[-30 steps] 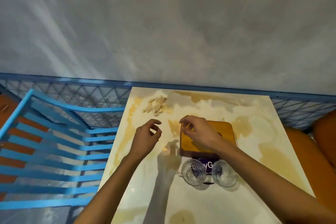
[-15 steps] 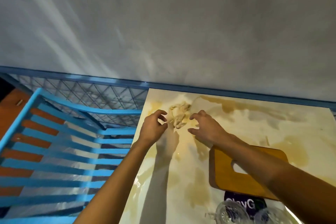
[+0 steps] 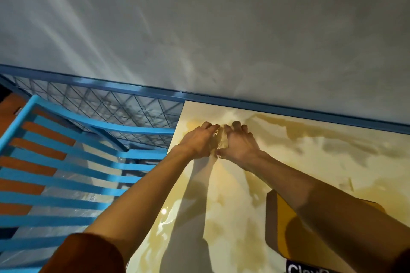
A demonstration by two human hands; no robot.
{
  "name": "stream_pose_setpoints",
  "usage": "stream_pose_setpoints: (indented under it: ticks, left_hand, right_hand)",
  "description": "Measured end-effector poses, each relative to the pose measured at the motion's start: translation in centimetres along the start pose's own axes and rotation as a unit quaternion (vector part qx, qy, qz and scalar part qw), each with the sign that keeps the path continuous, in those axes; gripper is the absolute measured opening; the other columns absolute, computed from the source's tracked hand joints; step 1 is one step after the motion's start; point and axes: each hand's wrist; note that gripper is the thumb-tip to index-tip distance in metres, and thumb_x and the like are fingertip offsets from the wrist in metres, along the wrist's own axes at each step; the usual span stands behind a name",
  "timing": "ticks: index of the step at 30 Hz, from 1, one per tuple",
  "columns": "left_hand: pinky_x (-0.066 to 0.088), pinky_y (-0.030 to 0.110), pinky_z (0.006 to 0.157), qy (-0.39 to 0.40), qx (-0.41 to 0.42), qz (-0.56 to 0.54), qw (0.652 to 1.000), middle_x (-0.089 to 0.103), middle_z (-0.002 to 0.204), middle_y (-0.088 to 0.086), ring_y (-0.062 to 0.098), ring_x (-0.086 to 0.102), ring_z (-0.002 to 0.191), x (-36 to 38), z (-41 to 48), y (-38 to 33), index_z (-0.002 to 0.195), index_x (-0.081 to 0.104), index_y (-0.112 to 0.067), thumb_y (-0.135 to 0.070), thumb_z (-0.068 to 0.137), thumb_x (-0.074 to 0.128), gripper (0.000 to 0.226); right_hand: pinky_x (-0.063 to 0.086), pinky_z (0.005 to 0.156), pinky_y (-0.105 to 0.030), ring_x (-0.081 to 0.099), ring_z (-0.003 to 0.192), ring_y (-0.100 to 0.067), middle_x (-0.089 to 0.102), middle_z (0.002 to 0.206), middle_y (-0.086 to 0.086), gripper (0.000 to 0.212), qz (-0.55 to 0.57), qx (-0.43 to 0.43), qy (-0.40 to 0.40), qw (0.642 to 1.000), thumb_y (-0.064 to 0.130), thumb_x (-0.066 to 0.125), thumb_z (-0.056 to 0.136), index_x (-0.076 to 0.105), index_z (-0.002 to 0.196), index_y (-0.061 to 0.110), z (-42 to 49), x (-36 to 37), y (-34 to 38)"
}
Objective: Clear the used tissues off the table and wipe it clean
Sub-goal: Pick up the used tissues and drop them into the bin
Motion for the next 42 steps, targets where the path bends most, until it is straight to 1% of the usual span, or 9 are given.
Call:
stream_pose_setpoints:
  ticks: [3, 6, 12, 17, 20, 23, 31, 36, 42]
  left_hand:
    - [0.051, 0.032, 0.087, -0.007, 0.008, 0.006, 1.000, 0.045, 0.137, 0.004, 0.028, 0.056, 0.112, -0.1, 0.8, 0.0, 0.144, 0.037, -0.022, -0.019, 0.075, 0.080, 0.081]
    - [0.052, 0.030, 0.084, -0.033, 0.012, -0.020, 0.999, 0.056, 0.123, 0.004, 0.023, 0.057, 0.101, 0.2, 0.9, 0.0, 0.130, 0.056, -0.018, -0.017, 0.082, 0.072, 0.050]
    - [0.047, 0.026, 0.070, -0.067, -0.009, -0.081, 0.994, 0.068, 0.102, 0.007, 0.019, 0.059, 0.083, 1.1, -0.8, -1.1, 0.107, 0.069, -0.011, -0.018, 0.090, 0.066, 0.019]
    - [0.057, 0.035, 0.073, -0.118, -0.044, -0.178, 0.976, 0.069, 0.100, 0.002, 0.015, 0.062, 0.077, 0.9, -2.9, -2.3, 0.098, 0.072, -0.014, -0.019, 0.085, 0.071, 0.014]
    - [0.055, 0.028, 0.071, -0.145, -0.061, -0.271, 0.950, 0.068, 0.096, -0.003, 0.010, 0.064, 0.076, 0.0, -4.8, -3.8, 0.094, 0.072, -0.014, -0.020, 0.083, 0.074, 0.013]
    - [0.055, 0.025, 0.068, -0.152, -0.057, -0.351, 0.922, 0.070, 0.092, -0.006, 0.010, 0.066, 0.081, -1.2, -7.2, -5.9, 0.090, 0.071, -0.014, -0.018, 0.082, 0.076, 0.010]
    - [0.059, 0.033, 0.067, -0.165, 0.008, -0.438, 0.884, 0.071, 0.081, 0.003, 0.015, 0.070, 0.072, -3.6, -14.3, -13.6, 0.085, 0.068, -0.013, -0.017, 0.084, 0.073, 0.007]
    - [0.060, 0.030, 0.065, -0.147, 0.043, -0.452, 0.879, 0.071, 0.083, 0.004, 0.017, 0.071, 0.071, -3.4, -18.2, -18.8, 0.092, 0.067, -0.014, -0.016, 0.084, 0.073, 0.010]
    - [0.055, 0.026, 0.059, -0.122, 0.092, -0.474, 0.867, 0.072, 0.088, 0.007, 0.022, 0.072, 0.065, -2.7, -23.0, -25.0, 0.109, 0.066, -0.026, -0.003, 0.085, 0.067, 0.033]
  right_hand:
    - [0.045, 0.096, -0.041, 0.041, 0.117, -0.027, 0.040, 0.128, -0.008, 0.062, -0.008, -0.017, -0.004, 1.000, 0.041, 0.069, 0.079, 0.048, 0.133, 0.019, 0.5, 0.5, -0.2]
    - [0.048, 0.093, -0.036, 0.046, 0.113, -0.026, 0.046, 0.124, -0.008, 0.040, 0.004, -0.037, -0.020, 0.999, 0.019, 0.064, 0.087, 0.058, 0.126, 0.017, 0.6, 0.6, -0.6]
    - [0.048, 0.070, -0.026, 0.060, 0.085, -0.023, 0.059, 0.104, -0.007, 0.023, 0.057, -0.041, -0.013, 0.997, 0.000, 0.063, 0.086, 0.070, 0.103, 0.014, -0.6, -0.4, -1.3]
    - [0.054, 0.069, -0.029, 0.060, 0.084, -0.022, 0.061, 0.099, -0.005, 0.020, 0.127, -0.040, -0.042, 0.990, 0.001, 0.069, 0.082, 0.072, 0.097, 0.014, -2.8, -2.0, -1.4]
    - [0.044, 0.071, -0.021, 0.058, 0.088, -0.017, 0.064, 0.100, -0.003, 0.016, 0.165, -0.041, -0.063, 0.983, 0.004, 0.071, 0.082, 0.073, 0.096, 0.013, -4.9, -3.7, -1.4]
    - [0.046, 0.073, -0.020, 0.058, 0.086, -0.012, 0.065, 0.101, 0.000, 0.016, 0.215, -0.031, -0.084, 0.973, 0.006, 0.073, 0.082, 0.074, 0.095, 0.015, -8.1, -5.9, -1.3]
    - [0.037, 0.051, -0.004, 0.051, 0.067, -0.001, 0.061, 0.086, 0.008, 0.016, 0.272, -0.005, -0.121, 0.955, 0.014, 0.074, 0.083, 0.074, 0.099, 0.018, -19.9, -11.5, -3.3]
    - [0.033, 0.052, -0.007, 0.049, 0.065, 0.000, 0.055, 0.077, 0.014, 0.015, 0.285, 0.028, -0.126, 0.950, 0.014, 0.074, 0.083, 0.073, 0.096, 0.020, -26.6, -12.7, -5.5]
    - [0.049, 0.063, -0.024, 0.059, 0.074, -0.009, 0.067, 0.087, 0.004, 0.013, 0.293, 0.058, -0.136, 0.945, 0.018, 0.075, 0.080, 0.074, 0.092, 0.022, -34.8, -13.5, -8.7]
Point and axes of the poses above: each hand's wrist, its own z-axis towards the middle knuckle, its own x-axis out of the palm, y = z × x
